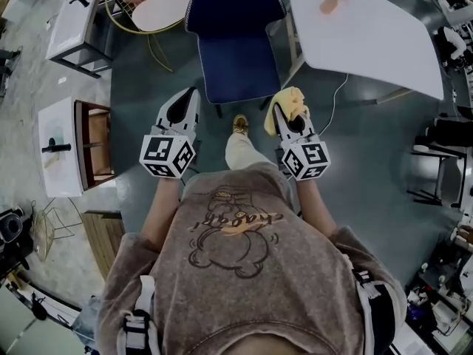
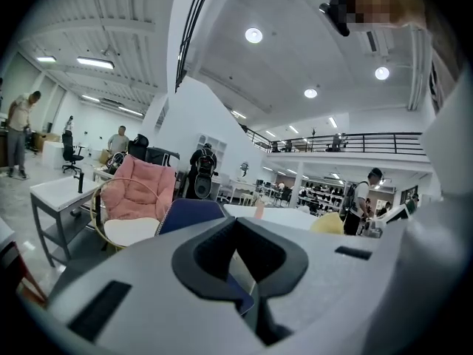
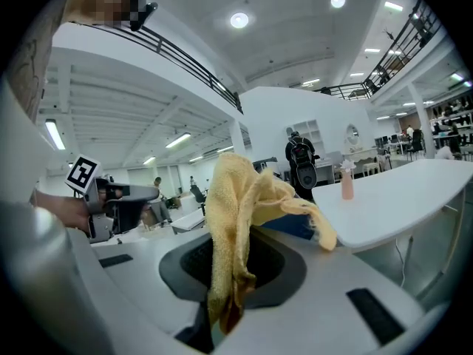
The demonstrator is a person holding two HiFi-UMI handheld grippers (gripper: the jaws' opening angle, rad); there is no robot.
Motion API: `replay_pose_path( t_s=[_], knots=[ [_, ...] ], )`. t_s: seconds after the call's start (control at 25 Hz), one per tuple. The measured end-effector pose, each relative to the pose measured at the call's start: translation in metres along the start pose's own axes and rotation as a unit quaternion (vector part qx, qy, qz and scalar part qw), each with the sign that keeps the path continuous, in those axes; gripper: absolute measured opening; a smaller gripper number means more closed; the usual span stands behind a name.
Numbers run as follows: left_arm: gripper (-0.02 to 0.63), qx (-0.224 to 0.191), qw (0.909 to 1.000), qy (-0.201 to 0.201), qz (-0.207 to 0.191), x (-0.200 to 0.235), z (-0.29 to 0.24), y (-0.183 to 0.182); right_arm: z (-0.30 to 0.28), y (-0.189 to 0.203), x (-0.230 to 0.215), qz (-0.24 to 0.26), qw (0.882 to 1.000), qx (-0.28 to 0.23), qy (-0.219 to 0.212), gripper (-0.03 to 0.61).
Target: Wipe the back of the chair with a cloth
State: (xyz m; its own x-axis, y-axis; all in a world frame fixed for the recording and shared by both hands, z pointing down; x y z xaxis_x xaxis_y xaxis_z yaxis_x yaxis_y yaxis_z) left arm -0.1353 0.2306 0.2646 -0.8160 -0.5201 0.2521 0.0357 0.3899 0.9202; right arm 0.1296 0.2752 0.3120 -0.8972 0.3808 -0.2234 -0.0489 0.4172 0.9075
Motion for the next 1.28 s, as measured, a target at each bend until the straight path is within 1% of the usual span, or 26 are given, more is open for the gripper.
replay_pose_path(
  t_s=[0.12,0.28,0.52,0.72,0.84,1.08,1.28],
  knots=[
    [0.009,0.001,1.0,-0.002,-0.001,0.009,-0.028,-0.022,-0.025,-0.024,-0.021,0.002,1.0,0.002,-0.007,0.071],
    [0.009,-0.009,0.9999,-0.01,-0.005,0.013,-0.061,-0.053,-0.056,-0.055,-0.048,0.015,1.0,0.006,-0.024,0.071],
    [0.009,-0.019,0.9996,-0.021,-0.005,0.027,-0.106,-0.08,-0.103,-0.092,-0.079,0.031,0.999,0.002,-0.044,0.071],
    [0.009,-0.023,0.9992,-0.034,0.002,0.03,-0.138,-0.091,-0.128,-0.108,-0.1,0.037,0.997,0.009,-0.06,0.071],
    [0.009,-0.019,0.9992,-0.034,-0.006,0.032,-0.153,-0.099,-0.141,-0.116,-0.105,0.033,0.997,0.009,-0.066,0.071],
    [0.009,-0.01,0.9997,-0.021,-0.013,0.045,-0.171,-0.107,-0.158,-0.12,-0.109,0.016,0.998,0.007,-0.057,0.071],
    [0.009,0.002,0.9999,-0.011,-0.009,0.058,-0.187,-0.109,-0.166,-0.122,-0.108,0.008,0.998,0.006,-0.057,0.071]
  ],
)
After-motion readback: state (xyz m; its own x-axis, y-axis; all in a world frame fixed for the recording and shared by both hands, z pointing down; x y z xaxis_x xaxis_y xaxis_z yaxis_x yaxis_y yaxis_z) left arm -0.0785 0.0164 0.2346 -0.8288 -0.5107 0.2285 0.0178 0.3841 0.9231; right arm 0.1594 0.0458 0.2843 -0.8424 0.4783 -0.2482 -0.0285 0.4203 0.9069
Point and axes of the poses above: the fingertips, and each gripper's own axes: z backward along the fingers, x to its left, y out of its underside, the point moved 6 cm from there along z, backward along the fingers, and after that the axes turned 8 degrees about x, right-handed, at the moved point
